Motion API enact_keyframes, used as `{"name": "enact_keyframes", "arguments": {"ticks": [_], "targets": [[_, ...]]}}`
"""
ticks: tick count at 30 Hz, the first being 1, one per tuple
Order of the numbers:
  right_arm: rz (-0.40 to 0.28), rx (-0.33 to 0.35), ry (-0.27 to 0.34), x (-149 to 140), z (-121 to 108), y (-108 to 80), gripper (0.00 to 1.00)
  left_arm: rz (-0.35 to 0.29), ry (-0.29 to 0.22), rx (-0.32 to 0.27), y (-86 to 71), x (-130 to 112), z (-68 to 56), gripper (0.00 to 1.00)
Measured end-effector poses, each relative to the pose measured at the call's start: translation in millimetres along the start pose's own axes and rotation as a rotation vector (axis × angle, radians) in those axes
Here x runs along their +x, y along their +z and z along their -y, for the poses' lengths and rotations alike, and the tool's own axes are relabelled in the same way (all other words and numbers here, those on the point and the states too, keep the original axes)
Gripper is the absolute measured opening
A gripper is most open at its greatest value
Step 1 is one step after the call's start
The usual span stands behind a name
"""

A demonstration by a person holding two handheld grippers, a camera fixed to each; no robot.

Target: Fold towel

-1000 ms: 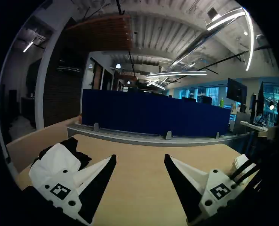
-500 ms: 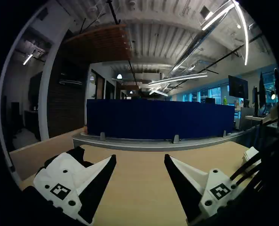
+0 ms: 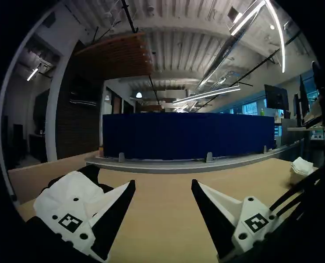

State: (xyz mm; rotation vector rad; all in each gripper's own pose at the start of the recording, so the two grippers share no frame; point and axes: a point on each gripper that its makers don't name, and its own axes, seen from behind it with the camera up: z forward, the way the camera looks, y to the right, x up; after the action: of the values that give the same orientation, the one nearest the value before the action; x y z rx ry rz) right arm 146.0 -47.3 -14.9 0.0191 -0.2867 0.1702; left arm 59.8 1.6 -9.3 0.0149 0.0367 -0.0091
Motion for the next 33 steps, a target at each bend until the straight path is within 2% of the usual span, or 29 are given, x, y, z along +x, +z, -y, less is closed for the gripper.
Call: {"name": "enact_keyframes", "arguments": {"ticks": [6, 11, 15, 24, 33], "targets": [[0.012, 0.023, -0.008, -17, 11, 6.7, 0.99, -0.003, -0.013, 0.013, 2.9, -23, 7.5, 0.95], [0.014, 0.04, -0.021, -24, 20, 10.9, 0.99, -0.015, -0.027, 0.021, 5.3, -32, 13.8, 0.95], [0.017, 0.041, -0.036, -28, 22, 13.0, 0.99, -0.017, -0.037, 0.021, 7.3, -39, 13.6, 0.95], [0.011, 0.033, -0.046, -26, 21, 13.8, 0.99, -0.011, -0.013, 0.023, 4.6, -48, 16.6, 0.95], [0.011, 0.04, -0.049, -28, 23, 13.9, 0.99, 0.02, 0.007, 0.018, 6.7, -55, 11.5, 0.95]]}}
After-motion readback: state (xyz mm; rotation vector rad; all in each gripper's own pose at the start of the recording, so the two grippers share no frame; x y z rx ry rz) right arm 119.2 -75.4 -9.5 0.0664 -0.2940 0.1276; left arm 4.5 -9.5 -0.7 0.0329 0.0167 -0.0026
